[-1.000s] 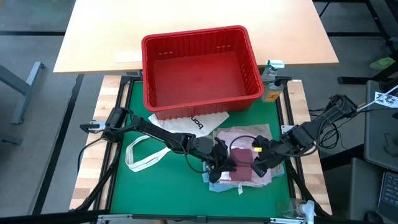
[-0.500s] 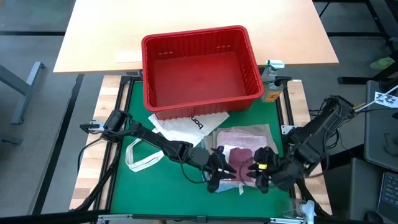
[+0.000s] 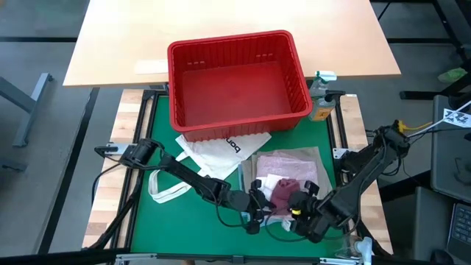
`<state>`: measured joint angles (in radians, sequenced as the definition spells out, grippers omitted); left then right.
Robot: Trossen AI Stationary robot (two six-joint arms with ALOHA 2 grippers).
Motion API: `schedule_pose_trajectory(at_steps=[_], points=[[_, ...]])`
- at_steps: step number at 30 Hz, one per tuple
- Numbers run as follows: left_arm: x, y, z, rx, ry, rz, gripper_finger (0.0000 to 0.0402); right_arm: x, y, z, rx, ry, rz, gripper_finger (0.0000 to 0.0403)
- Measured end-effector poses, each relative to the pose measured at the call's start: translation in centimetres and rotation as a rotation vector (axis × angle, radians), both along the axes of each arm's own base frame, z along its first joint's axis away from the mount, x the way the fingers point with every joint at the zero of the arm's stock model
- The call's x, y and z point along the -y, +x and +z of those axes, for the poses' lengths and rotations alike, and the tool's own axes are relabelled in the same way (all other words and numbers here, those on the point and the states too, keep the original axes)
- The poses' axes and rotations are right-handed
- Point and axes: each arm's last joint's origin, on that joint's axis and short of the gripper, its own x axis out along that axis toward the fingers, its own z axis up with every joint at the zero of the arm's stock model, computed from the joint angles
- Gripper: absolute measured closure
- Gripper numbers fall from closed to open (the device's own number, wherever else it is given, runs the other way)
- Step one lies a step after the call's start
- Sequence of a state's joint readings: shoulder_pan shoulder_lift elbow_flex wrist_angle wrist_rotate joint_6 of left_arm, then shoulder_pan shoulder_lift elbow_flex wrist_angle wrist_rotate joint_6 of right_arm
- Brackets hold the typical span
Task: Fold laundry
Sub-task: Fold the red underwear
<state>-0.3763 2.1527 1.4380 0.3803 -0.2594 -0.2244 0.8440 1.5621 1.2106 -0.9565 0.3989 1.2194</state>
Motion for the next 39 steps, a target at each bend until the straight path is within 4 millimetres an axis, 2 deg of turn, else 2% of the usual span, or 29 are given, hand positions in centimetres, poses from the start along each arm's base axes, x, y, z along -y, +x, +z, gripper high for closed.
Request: schedule_pose_trajectory(at_steps=[4,8,15,22,26,31,34,39], points=[[-0.2,-0.1,-0.3,-0.035,0.017,0.011,0.0304,-0.2,0.1,-0.7,-0.030,-0.025,0.003,0.0258],[-0.2,-0.1,-0.1,-0.034,0.027,0.008,0.0304,-0.1,0.1,-0.5,-0.030,-0.015,0.005,0.0258],[-0.4,-0.4,2.7,0.045,0.022,0.008,0.0304,0.8,-0.8,1.8,0.020,0.063,0.004,0.0258],[-0.9,0.6,5.8,0.142,0.111,-0.005,0.0304,2.2,-1.9,4.2,0.119,0.099,-0.013,0.0258],[-2.1,1.3,6.9,0.175,0.154,0.012,0.0304,2.9,-2.2,4.9,0.163,0.055,-0.010,0.0258],[-4.0,1.8,6.7,0.144,0.182,0.045,0.0304,3.6,-2.8,4.5,0.121,-0.067,-0.019,0.0258],[-5.3,2.0,5.9,0.061,0.206,0.063,0.0304,4.0,-2.7,4.1,0.100,-0.117,-0.053,0.0258],[-6.9,2.2,5.4,0.005,0.196,0.100,0.0304,4.3,-2.8,2.6,0.103,-0.196,-0.082,0.0258]])
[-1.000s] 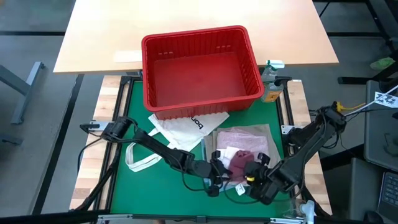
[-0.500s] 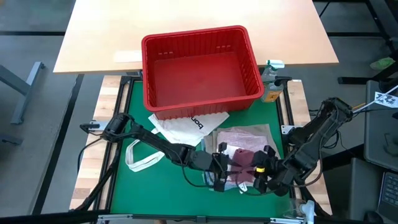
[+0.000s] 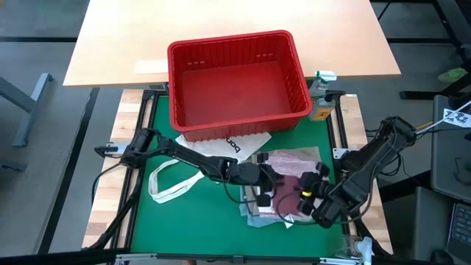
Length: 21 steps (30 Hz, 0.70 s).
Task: Fold laundry
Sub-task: Fold the red underwear
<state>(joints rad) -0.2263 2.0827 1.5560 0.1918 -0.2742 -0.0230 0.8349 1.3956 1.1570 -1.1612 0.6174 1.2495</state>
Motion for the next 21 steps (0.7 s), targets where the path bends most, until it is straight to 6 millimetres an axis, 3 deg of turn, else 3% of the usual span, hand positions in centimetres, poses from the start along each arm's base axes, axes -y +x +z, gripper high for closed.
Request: schedule_pose_trajectory(at_steps=[11,18,21], points=[[-0.9,-0.3,-1.1,-0.116,0.007,0.028,0.0304,1.0,-0.4,-2.7,-0.042,-0.068,-0.038,0.0258],[-1.0,-0.3,-1.2,-0.131,0.016,0.038,0.0304,1.0,-0.4,-2.7,-0.054,-0.061,-0.035,0.0258],[-1.0,-0.4,-0.7,-0.118,0.013,0.037,0.0304,0.7,-0.4,-1.8,-0.069,-0.006,-0.027,0.0258]])
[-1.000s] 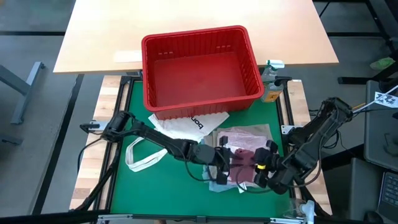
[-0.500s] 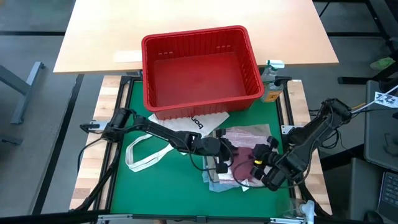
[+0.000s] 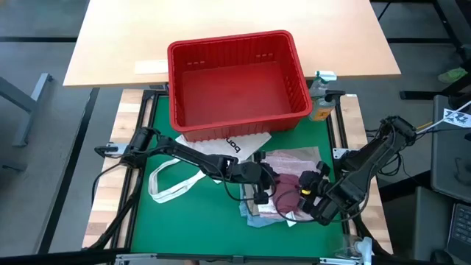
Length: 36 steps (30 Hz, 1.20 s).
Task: Fold laundry
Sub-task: Fold the red underwear, then put the stacked clothes into the red bin
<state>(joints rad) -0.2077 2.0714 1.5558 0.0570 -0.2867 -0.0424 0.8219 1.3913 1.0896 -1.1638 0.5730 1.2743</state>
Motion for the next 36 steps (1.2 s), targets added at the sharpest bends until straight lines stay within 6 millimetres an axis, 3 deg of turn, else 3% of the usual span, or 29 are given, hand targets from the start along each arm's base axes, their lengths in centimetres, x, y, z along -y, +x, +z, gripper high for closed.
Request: schedule_pose_trajectory(at_steps=[15,22,30,36], points=[[0.4,-2.9,7.8,0.176,-0.037,-0.023,0.0304,-0.9,0.6,9.0,0.118,0.201,0.014,0.0258],[1.4,-3.8,9.1,0.202,-0.084,-0.035,0.0304,-1.0,0.5,9.5,0.104,0.238,0.023,0.0258],[3.1,-5.1,9.7,0.162,-0.141,-0.101,0.0304,-0.9,-0.1,9.2,-0.045,0.304,0.051,0.0258],[4.1,-6.3,8.5,-0.002,-0.225,-0.064,0.0304,-0.3,-0.8,8.9,-0.125,0.264,-0.001,0.0258]])
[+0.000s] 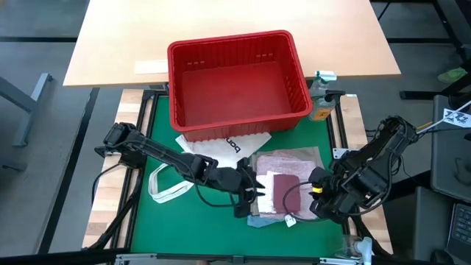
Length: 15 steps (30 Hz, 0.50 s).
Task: Fold laundry
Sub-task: Put the stacked clothes into the red bin
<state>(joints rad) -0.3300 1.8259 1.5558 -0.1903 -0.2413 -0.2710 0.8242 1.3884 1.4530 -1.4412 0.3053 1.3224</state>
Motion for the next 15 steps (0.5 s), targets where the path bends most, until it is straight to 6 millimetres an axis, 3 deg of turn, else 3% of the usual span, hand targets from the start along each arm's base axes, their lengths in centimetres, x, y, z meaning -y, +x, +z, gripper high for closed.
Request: schedule_pose_trajectory(at_steps=[8,15], points=[[0.4,-1.2,-2.1,-0.227,-0.066,0.069,0.0298,0.0,0.0,0.0,-0.007,0.011,-0.005,0.0258],[0.0,-1.2,-2.3,-0.257,-0.140,0.103,0.0247,0.0,0.0,0.0,-0.009,0.012,-0.004,0.0258]])
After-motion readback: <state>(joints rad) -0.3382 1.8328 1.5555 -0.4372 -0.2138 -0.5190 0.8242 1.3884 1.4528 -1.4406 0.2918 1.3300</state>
